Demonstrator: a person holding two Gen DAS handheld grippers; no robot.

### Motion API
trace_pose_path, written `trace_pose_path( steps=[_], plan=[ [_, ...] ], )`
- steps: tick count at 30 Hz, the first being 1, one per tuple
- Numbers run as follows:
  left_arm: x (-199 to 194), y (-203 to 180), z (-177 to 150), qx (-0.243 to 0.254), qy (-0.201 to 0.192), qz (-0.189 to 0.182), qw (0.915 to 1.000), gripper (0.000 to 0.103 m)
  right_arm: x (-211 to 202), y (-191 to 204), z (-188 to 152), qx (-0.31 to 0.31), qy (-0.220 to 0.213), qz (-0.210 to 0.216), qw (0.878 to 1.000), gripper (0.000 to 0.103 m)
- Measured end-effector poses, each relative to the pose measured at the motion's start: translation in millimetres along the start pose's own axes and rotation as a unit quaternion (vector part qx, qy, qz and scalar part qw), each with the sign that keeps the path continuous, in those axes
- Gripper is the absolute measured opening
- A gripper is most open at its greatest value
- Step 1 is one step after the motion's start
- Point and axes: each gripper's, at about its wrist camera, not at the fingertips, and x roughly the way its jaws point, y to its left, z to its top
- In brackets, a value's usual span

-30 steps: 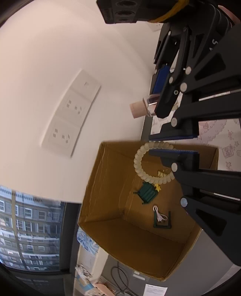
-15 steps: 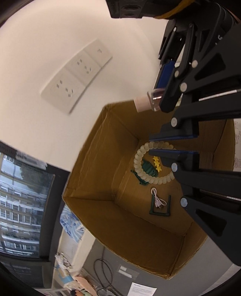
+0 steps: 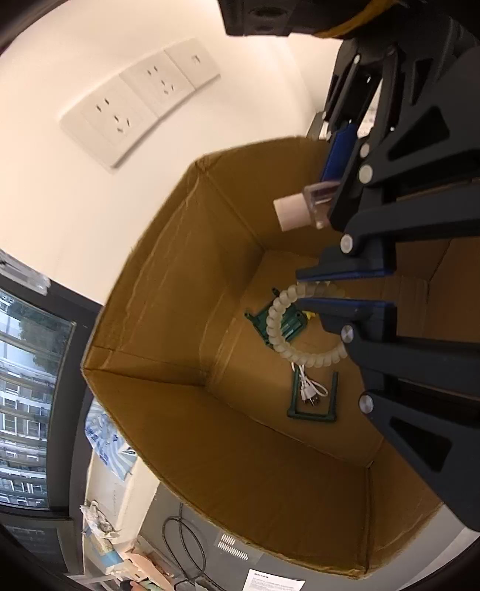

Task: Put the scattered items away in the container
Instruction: 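Carry the bottle and ring into the box and open both grippers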

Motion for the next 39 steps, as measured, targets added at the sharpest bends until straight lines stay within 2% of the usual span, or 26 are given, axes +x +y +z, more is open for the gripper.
trace_pose_path(
  steps=[10,28,39],
  plan=[
    [23,7,0,0.005,0.024,0.011,0.9996,0.009,18,-7,1,0.013,0.002,0.002,1.0,0.028],
    [32,13,-4,-0.002,0.044,0.021,0.9988,0.009,30,-4,4,0.008,0.007,-0.008,1.0,0.028],
    [34,16,-6,-0.009,0.046,0.039,0.9981,0.009,49,0,15,0.002,0.024,-0.062,0.998,0.028]
  ],
)
